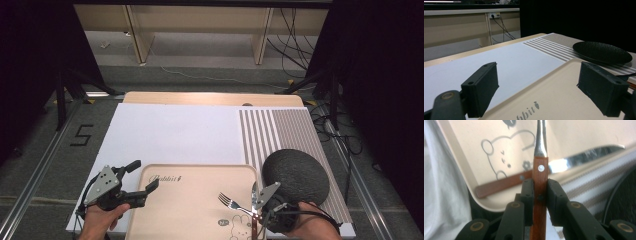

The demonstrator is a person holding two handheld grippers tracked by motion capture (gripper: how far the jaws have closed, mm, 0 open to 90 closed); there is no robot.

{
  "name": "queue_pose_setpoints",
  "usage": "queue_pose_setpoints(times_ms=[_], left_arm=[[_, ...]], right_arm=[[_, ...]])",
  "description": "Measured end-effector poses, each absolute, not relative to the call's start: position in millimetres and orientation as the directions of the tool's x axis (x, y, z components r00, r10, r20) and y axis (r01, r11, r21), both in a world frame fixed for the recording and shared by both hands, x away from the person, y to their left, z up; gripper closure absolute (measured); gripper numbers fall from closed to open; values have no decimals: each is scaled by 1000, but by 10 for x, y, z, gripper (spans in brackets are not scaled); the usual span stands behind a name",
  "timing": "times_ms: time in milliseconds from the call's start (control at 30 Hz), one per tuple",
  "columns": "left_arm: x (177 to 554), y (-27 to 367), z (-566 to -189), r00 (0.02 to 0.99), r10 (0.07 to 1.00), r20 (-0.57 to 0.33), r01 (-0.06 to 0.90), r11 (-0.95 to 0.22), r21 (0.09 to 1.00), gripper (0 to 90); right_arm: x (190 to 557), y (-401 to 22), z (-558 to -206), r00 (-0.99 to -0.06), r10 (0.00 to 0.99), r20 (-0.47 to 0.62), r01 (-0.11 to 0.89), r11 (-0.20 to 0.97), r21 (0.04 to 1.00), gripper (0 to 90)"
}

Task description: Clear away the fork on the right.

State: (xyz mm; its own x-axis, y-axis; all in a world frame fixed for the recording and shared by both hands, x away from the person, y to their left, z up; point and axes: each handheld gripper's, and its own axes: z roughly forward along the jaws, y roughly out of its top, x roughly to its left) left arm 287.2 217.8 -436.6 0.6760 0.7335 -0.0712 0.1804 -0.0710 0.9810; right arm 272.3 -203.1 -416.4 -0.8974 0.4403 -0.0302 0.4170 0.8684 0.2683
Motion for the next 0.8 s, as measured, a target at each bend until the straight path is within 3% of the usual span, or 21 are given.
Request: queue_pose_setpoints(times_ms=[800], left_arm=[[2873,2177,-4366,677,732,-69,180,-74,981,157]], right_arm=[[2770,-1396,-4268,-927,370,53,371,894,252,774]])
